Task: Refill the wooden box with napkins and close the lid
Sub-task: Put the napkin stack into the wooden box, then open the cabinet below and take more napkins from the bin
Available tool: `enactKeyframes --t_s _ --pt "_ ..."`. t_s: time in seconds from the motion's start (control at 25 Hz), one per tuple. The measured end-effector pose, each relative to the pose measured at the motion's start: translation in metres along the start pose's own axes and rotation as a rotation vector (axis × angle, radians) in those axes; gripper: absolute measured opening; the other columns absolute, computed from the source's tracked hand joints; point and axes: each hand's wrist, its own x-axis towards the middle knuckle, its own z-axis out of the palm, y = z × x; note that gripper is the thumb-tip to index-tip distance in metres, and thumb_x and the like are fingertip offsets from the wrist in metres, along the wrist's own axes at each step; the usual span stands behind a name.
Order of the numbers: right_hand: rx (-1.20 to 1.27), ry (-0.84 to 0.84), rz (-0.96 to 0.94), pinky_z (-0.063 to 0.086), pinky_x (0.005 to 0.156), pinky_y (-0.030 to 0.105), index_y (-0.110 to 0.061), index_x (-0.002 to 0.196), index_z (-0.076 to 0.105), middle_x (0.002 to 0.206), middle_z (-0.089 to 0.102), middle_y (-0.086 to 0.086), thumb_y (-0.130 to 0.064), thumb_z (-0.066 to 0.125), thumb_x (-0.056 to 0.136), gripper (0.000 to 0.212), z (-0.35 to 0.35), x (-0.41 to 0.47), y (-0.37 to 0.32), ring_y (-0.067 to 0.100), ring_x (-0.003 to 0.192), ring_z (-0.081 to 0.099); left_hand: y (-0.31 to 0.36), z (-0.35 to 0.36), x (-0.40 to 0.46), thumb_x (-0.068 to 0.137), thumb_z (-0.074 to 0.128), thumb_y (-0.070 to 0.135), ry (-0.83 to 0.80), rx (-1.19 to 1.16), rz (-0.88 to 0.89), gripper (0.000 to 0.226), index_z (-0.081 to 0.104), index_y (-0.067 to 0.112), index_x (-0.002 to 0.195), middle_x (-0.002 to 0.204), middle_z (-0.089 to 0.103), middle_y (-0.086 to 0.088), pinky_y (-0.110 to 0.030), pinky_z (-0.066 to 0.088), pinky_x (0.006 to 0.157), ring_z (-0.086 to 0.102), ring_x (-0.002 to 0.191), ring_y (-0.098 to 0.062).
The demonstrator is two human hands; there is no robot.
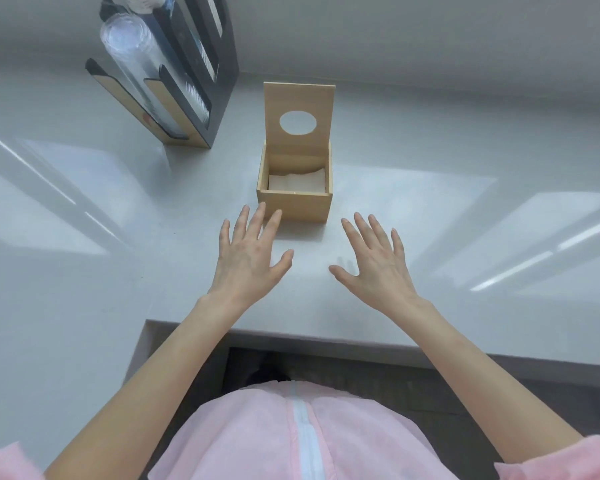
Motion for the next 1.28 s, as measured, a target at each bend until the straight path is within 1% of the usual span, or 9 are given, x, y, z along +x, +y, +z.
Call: enactKeyframes --t_s 0.12,0.32,0.48,0.64,0.92,1.12,1.28 --pt "-0.003 -0.012 -0.043 -0.005 0.118 0.043 -0.023 0.149 0.006 0.160 0.000 -0.001 -0.044 0.043 0.093 0.071 0.004 -0.026 0.010 0.018 0.147 -0.007 0.012 0.009 -0.030 0.094 0.035 0.045 -0.013 0.050 -0.055 0.063 0.012 0.023 0.148 0.159 0.003 -0.004 -0.046 -0.002 0.117 -0.003 0.146 -0.024" --pt "0.020 -0.041 -0.104 -0.004 0.118 0.043 -0.024 0.149 0.007 0.160 0.002 -0.001 -0.043 0.043 0.093 0.069 0.013 -0.071 0.021 0.018 0.147 -0.005 0.031 0.026 -0.091 0.094 0.035 0.043 -0.001 0.028 -0.150 0.062 0.011 0.025 0.148 0.159 0.001 -0.003 -0.048 -0.002 0.116 -0.005 0.146 -0.026" --pt "0.057 -0.052 -0.163 -0.004 0.118 0.042 -0.022 0.149 0.011 0.160 0.006 -0.002 -0.041 0.043 0.093 0.067 0.020 -0.106 0.027 0.017 0.148 -0.003 0.042 0.036 -0.135 0.094 0.036 0.042 -0.001 -0.002 -0.228 0.062 0.012 0.023 0.148 0.159 0.003 -0.003 -0.047 -0.002 0.116 -0.004 0.146 -0.025" --pt "0.030 -0.070 -0.203 -0.004 0.119 0.042 -0.022 0.149 0.011 0.160 0.006 -0.002 -0.042 0.042 0.093 0.067 0.027 -0.133 0.026 0.017 0.148 -0.003 0.048 0.039 -0.170 0.093 0.038 0.041 0.023 -0.006 -0.266 0.062 0.015 0.020 0.148 0.159 0.006 -0.004 -0.047 -0.002 0.116 -0.001 0.146 -0.026" --pt "0.032 -0.051 -0.215 -0.002 0.119 0.042 -0.022 0.149 0.013 0.160 0.008 -0.001 -0.042 0.043 0.093 0.066 0.041 -0.167 0.009 0.018 0.148 -0.001 0.041 0.043 -0.205 0.094 0.034 0.042 -0.024 0.021 -0.256 0.064 0.008 0.022 0.149 0.159 0.001 -0.003 -0.045 -0.004 0.117 -0.005 0.146 -0.024" --pt "0.016 -0.050 -0.191 -0.003 0.119 0.041 -0.022 0.149 0.013 0.160 0.007 -0.001 -0.042 0.042 0.093 0.066 0.050 -0.189 -0.005 0.016 0.148 -0.001 0.030 0.043 -0.220 0.094 0.034 0.043 -0.038 0.029 -0.201 0.065 0.008 0.021 0.149 0.159 0.003 -0.002 -0.044 -0.002 0.117 -0.002 0.146 -0.022" --pt "0.020 -0.078 -0.180 0.001 0.120 0.038 -0.020 0.149 0.014 0.160 0.009 0.001 -0.039 0.041 0.094 0.064 0.064 -0.199 -0.017 0.016 0.148 0.000 0.018 0.051 -0.228 0.094 0.034 0.042 -0.045 0.016 -0.143 0.064 0.011 0.016 0.148 0.159 0.008 -0.004 -0.038 0.001 0.118 0.002 0.146 -0.019"
